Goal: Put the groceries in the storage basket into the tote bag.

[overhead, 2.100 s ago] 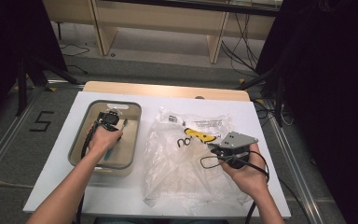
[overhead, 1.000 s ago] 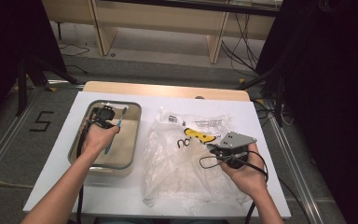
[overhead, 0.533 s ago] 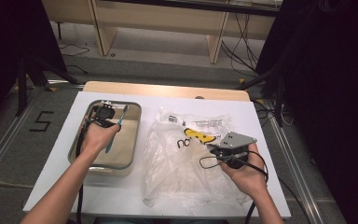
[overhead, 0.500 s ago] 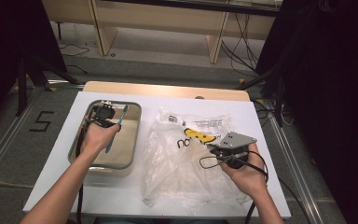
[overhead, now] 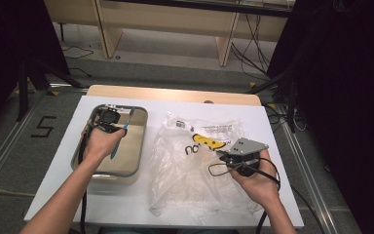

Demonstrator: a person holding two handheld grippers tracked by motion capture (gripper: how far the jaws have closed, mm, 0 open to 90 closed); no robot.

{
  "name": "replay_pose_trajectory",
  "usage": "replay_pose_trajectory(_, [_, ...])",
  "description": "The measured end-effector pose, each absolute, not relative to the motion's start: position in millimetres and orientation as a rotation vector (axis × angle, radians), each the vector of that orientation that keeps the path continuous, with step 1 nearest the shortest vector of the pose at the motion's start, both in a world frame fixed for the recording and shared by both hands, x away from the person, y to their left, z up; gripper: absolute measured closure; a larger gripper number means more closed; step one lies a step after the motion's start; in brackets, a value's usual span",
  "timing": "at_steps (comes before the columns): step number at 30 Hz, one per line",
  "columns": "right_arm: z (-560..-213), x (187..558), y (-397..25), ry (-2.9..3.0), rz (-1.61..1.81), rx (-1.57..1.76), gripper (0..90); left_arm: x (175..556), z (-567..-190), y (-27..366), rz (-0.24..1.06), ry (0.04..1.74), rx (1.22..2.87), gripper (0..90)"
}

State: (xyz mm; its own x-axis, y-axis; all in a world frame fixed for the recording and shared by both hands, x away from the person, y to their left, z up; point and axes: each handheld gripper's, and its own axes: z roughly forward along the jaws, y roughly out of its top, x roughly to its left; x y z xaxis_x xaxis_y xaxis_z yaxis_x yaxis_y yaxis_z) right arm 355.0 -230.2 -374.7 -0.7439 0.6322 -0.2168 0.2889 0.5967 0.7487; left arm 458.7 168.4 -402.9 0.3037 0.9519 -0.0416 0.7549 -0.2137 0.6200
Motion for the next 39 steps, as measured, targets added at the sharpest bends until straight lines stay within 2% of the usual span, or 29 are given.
replay_pose_trajectory(17, [-375, 355, -229, 2.367, 0.996, 0.734, 90.0, 449, -388, 170, 0.476, 1.477, 2.008, 78.3])
replay_pose_trajectory(39, [-375, 355, -230, 2.365, 1.003, 0.745, 90.0, 433, -374, 166, 0.415, 1.378, 2.071, 78.2])
